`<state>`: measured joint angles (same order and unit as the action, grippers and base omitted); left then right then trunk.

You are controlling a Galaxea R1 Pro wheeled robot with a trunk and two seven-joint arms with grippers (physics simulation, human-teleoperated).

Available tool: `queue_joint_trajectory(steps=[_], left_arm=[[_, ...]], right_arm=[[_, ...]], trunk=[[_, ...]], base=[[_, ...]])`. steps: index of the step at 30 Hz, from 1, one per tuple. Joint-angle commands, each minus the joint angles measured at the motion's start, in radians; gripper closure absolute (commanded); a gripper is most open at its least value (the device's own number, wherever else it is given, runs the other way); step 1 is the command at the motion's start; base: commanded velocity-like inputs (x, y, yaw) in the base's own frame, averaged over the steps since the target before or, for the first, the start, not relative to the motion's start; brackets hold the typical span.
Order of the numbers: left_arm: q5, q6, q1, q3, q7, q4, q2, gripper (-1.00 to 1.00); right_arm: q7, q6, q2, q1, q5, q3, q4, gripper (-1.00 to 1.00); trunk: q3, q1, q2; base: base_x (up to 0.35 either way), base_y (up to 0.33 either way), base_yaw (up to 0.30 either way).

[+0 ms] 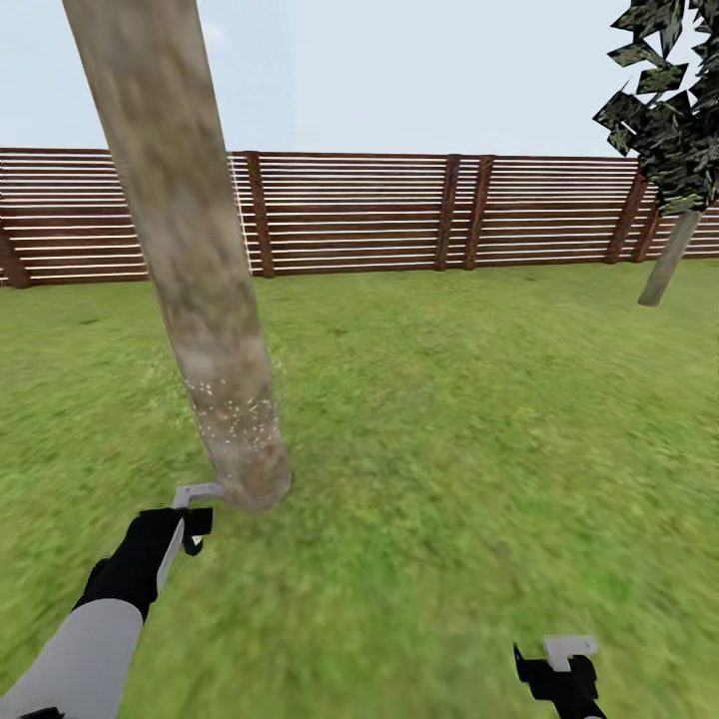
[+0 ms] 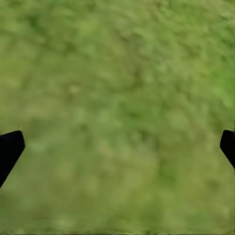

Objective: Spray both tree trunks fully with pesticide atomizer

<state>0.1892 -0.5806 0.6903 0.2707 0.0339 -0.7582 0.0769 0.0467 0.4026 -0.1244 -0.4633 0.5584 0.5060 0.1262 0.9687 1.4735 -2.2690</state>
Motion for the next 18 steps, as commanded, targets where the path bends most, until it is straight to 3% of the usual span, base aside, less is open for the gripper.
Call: queue_joint_trajectory(steps=[1, 2, 4, 7, 8, 10, 11, 13, 14, 18], left_arm=[[-0.005, 0.023, -0.009, -0.005, 0.013, 0.01, 0.006, 1.0], [0.032, 0.116, -0.07, -0.034, 0.147, 0.019, 0.034, 1.0], [0.122, 0.222, -0.119, -0.103, 0.358, 0.025, 0.095, 1.0], [0.236, 0.368, -0.149, -0.131, 0.706, 0.038, 0.176, 1.0], [0.309, 0.4, -0.151, -0.135, 0.85, 0.039, 0.201, 1.0], [0.435, 0.474, -0.152, -0.136, 1.013, 0.038, 0.211, 1.0], [0.481, 0.496, -0.152, -0.134, 1.048, 0.037, 0.209, 1.0], [0.517, 0.51, -0.152, -0.157, 1.069, 0.036, 0.195, 1.0], [0.522, 0.509, -0.151, -0.191, 1.071, 0.033, 0.189, 1.0], [0.507, 0.519, -0.153, -0.212, 1.061, 0.056, 0.166, 1.0]], right_arm=[[-0.002, 0.0, 0.003, 0.0, 0.003, -0.001, 0.0, -1.0], [-0.009, 0.0, 0.006, 0.0, 0.031, -0.011, 0.006, -1.0], [-0.076, -0.003, 0.022, -0.001, 0.106, -0.073, 0.038, -1.0], [-0.4, -0.005, 0.061, -0.016, 0.172, -0.113, 0.201, -1.0], [-0.552, -0.007, 0.072, -0.022, 0.182, -0.134, 0.275, -1.0], [-0.757, -0.023, 0.078, -0.042, 0.193, -0.202, 0.362, -1.0], [-0.818, -0.043, 0.08, -0.051, 0.194, -0.237, 0.39, -1.0], [-0.858, -0.079, 0.09, -0.069, 0.195, -0.283, 0.42, -1.0], [-0.864, -0.09, 0.099, -0.075, 0.195, -0.305, 0.424, -1.0], [-0.841, -0.088, 0.122, -0.079, 0.189, -0.327, 0.413, -1.0]], trunk=[[0.0, 0.0, 0.0], [0.0, 0.0, 0.0], [0.0, 0.0, 0.0], [0.0, 0.0, 0.0], [0.0, 0.0, 0.0], [0.0, 0.0, 0.0], [0.0, 0.0, 0.0], [0.0, 0.0, 0.0], [0.0, 0.0, 0.0], [0.0, 0.0, 0.0]], base=[[-0.341, 0.0, 0.001], [-0.341, 0.0, 0.0], [-0.308, 0.0, 0.0], [-0.247, 0.0, 0.0], [-0.128, 0.0, 0.0], [-0.046, 0.0, 0.0], [-0.011, 0.0, 0.0], [-0.003, 0.0, 0.0], [-0.001, 0.0, 0.0], [0.0, 0.0, 0.0]])
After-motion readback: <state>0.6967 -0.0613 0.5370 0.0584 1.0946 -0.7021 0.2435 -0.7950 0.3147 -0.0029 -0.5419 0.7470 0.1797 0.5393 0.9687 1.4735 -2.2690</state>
